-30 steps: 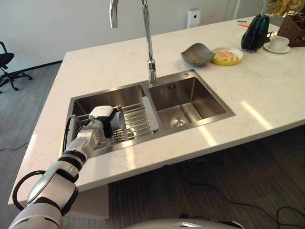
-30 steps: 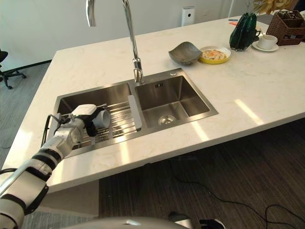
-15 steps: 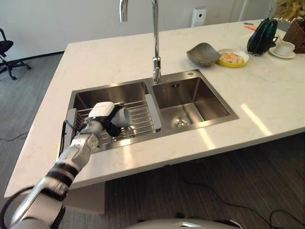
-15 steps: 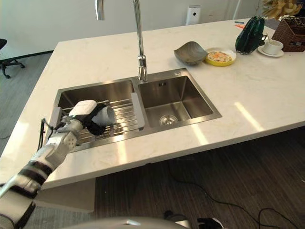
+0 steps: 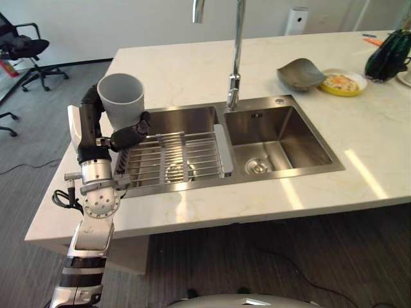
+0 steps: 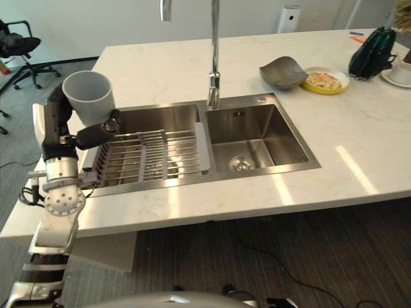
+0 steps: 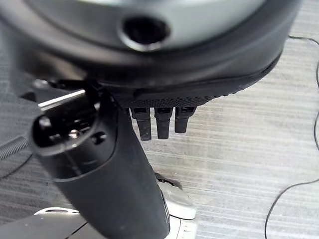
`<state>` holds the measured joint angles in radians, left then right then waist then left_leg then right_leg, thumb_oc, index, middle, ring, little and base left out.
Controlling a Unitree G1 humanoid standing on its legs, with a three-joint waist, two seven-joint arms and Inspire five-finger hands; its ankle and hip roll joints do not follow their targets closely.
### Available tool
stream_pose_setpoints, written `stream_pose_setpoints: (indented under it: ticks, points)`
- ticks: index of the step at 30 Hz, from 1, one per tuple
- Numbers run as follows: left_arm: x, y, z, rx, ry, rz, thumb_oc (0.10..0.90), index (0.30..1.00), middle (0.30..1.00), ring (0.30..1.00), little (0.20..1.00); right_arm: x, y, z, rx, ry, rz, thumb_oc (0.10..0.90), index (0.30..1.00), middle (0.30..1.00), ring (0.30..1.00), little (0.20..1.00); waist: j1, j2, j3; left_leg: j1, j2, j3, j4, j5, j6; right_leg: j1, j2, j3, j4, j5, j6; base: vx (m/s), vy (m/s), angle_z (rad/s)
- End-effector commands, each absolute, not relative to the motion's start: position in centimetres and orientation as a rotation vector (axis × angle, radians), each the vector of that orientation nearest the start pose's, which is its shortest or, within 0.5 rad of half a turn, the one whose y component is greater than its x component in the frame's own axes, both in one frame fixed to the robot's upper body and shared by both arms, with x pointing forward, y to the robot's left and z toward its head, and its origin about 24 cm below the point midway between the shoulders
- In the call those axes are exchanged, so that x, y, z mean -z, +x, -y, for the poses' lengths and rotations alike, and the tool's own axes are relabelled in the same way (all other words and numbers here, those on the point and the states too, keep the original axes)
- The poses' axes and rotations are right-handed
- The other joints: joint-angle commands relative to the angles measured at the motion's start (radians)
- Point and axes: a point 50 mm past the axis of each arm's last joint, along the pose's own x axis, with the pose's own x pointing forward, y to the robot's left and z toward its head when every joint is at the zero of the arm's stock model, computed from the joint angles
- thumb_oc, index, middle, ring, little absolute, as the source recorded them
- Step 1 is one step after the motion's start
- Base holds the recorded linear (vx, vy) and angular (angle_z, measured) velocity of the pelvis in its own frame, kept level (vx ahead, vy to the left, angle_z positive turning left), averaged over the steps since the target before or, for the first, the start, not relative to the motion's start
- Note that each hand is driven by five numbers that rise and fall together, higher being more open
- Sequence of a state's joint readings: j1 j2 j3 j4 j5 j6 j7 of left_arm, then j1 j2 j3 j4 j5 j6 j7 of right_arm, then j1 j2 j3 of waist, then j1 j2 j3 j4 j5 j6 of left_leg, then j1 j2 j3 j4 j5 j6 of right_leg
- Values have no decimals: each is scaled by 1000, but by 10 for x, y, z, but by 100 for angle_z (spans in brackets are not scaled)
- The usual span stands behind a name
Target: Place the dishes in the dishwasher.
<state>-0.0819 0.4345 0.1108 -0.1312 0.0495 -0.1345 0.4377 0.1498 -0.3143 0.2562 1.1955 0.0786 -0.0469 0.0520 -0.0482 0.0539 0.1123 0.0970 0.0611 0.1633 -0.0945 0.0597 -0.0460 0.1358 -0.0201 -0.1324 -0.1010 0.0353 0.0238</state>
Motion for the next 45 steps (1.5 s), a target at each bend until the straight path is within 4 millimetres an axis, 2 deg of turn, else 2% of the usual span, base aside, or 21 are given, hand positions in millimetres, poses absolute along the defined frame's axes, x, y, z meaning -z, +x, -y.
stream_pose_setpoints:
  ticks: [1, 5, 6, 7, 10, 12, 13, 15, 17, 19, 20, 22, 25, 26, 27, 30, 31, 33, 36, 38, 45]
  points:
    - [-179, 235, -269, -633, 319, 711, 400, 300, 300, 300, 300, 163, 61, 237, -84, -334, -1244, 800, 900, 900, 900, 900, 51, -29, 12, 32, -17, -3, 9, -43, -57, -2, -66, -51, 14, -52, 92, -29, -85, 25]
    - [-170, 220, -276, -659, 313, 682, 400, 300, 300, 300, 300, 162, 63, 241, -92, -371, -1237, 800, 900, 900, 900, 900, 114, -17, 45, -34, -23, -69, 72, -23, -77, -2, -83, -105, 14, -65, 87, -93, -71, 51]
    - [-167, 216, -280, -676, 336, 667, 400, 300, 300, 300, 300, 160, 64, 247, -88, -394, -1235, 800, 900, 900, 900, 900, 174, -5, 75, -112, -24, -107, 120, 23, -113, -8, -102, -172, 14, -71, 86, -204, -81, 88]
    - [-167, 216, -280, -676, 335, 668, 400, 300, 300, 300, 300, 160, 65, 247, -87, -394, -1234, 800, 900, 900, 900, 900, 168, -4, 69, -126, -26, -113, 122, 31, -111, -18, -102, -179, 14, -64, 86, -213, -70, 89]
    - [-171, 211, -280, -672, 333, 698, 400, 300, 300, 300, 300, 157, 64, 255, -87, -416, -1223, 800, 900, 900, 900, 900, 241, -6, 56, -201, 8, -122, 27, 107, -145, -39, -141, -319, 14, -66, 102, -147, -108, 163]
    - [-170, 211, -279, -672, 332, 698, 400, 300, 300, 300, 300, 157, 64, 255, -85, -416, -1223, 800, 900, 900, 900, 900, 234, -3, 48, -214, 6, -131, 26, 118, -142, -48, -140, -329, 14, -59, 103, -158, -82, 174]
    - [-177, 212, -275, -666, 314, 735, 400, 300, 300, 300, 300, 157, 61, 258, -41, -379, -1219, 800, 900, 900, 900, 900, 226, -11, 48, -194, 57, -4, 61, 102, -130, -58, -154, -411, 14, -48, 93, -220, -149, 200]
    - [-181, 216, -267, -629, 339, 748, 400, 300, 300, 300, 300, 156, 60, 262, 31, -330, -1216, 800, 900, 900, 900, 900, 165, -24, 35, -138, 111, 139, 163, 25, -129, -49, -156, -494, 17, -73, 74, -278, -175, 194]
    - [-191, 219, -261, -600, 396, 800, 400, 300, 300, 300, 300, 157, 60, 262, 98, -265, -1215, 800, 900, 900, 900, 900, 124, -39, 20, -53, 154, 274, 233, -17, -145, -60, -179, -584, 22, -43, 66, -225, -30, 272]
    - [-192, 219, -261, -600, 397, 801, 400, 300, 300, 300, 300, 157, 60, 261, 98, -264, -1214, 800, 900, 900, 900, 900, 122, -39, 25, -51, 155, 271, 235, -19, -145, -55, -178, -587, 21, -43, 67, -96, 105, 166]
    - [-199, 222, -258, -587, 404, 837, 400, 300, 300, 300, 300, 158, 64, 256, 131, -202, -1200, 800, 900, 900, 900, 900, 116, -38, -10, 25, 183, 370, 205, -27, -162, -53, -227, -689, 34, 4, 60, -123, 347, 115]
    - [-197, 225, -253, -573, 391, 831, 400, 300, 300, 300, 300, 160, 61, 250, 136, -177, -1206, 800, 900, 900, 900, 900, 101, -31, -23, 51, 165, 353, 103, -14, -145, -24, -261, -768, 59, 31, 78, -55, 280, 299]
    - [-197, 225, -253, -573, 391, 831, 400, 300, 300, 300, 300, 160, 61, 250, 136, -178, -1206, 800, 900, 900, 900, 900, 99, -31, -22, 52, 164, 351, 102, -13, -145, -23, -261, -770, 59, 31, 78, 13, 134, 137]
    - [-194, 229, -242, -501, 361, 810, 400, 300, 300, 300, 300, 163, 60, 240, 142, -149, -1218, 800, 900, 900, 900, 900, 133, -29, -27, 40, 112, 299, 21, -53, -92, -10, -306, -786, 95, 71, 105, 36, 397, 12]
    - [-194, 229, -241, -499, 360, 809, 400, 300, 300, 300, 300, 163, 60, 240, 144, -148, -1218, 800, 900, 900, 900, 900, 128, -31, -27, 38, 105, 291, 20, -56, -86, -7, -315, -793, 99, 74, 112, 37, 400, 25]
    - [-195, 229, -238, -468, 389, 810, 400, 300, 300, 300, 300, 165, 58, 237, 148, -137, -1228, 800, 900, 900, 900, 900, 131, -32, -20, 33, 91, 268, 19, -68, -73, -2, -318, -784, 114, 72, 115, 62, 176, 144]
    - [-203, 237, -211, -311, 426, 861, 400, 300, 300, 300, 300, 165, 78, 216, 131, -79, -1169, 800, 900, 900, 900, 900, 37, -40, 36, 29, 54, 154, 7, -96, -38, -141, -254, -391, 268, 31, 150, 236, 499, 16]
    - [-203, 249, -197, -261, 379, 864, 400, 300, 300, 300, 300, 165, 87, 209, 139, -33, -1138, 800, 900, 900, 900, 900, -3, -40, 44, 17, 29, 67, 7, -90, -33, -209, -120, -92, 253, -55, 144, 210, 284, 103]
    - [-207, 254, -190, -235, 361, 879, 400, 300, 300, 300, 300, 165, 87, 207, 136, -27, -1141, 800, 900, 900, 900, 900, -1, -46, 49, 8, 9, -1, 7, -86, -29, -212, -101, -32, 219, -43, 124, 113, 7, 210]
    - [-205, 256, -191, -247, 372, 864, 400, 300, 300, 300, 300, 168, 78, 203, 99, -50, -1178, 800, 900, 900, 900, 900, 28, -74, 27, 5, -4, -30, 7, -96, -22, -151, -129, -88, 156, -31, 120, 93, -88, 44]
    - [-190, 244, -202, -285, 407, 800, 400, 300, 300, 300, 300, 170, 57, 219, 120, -107, -1257, 800, 900, 900, 900, 900, 86, -100, -22, 27, 0, -38, 7, -101, -35, -20, -120, -153, 25, -18, 120, 88, -39, 11]
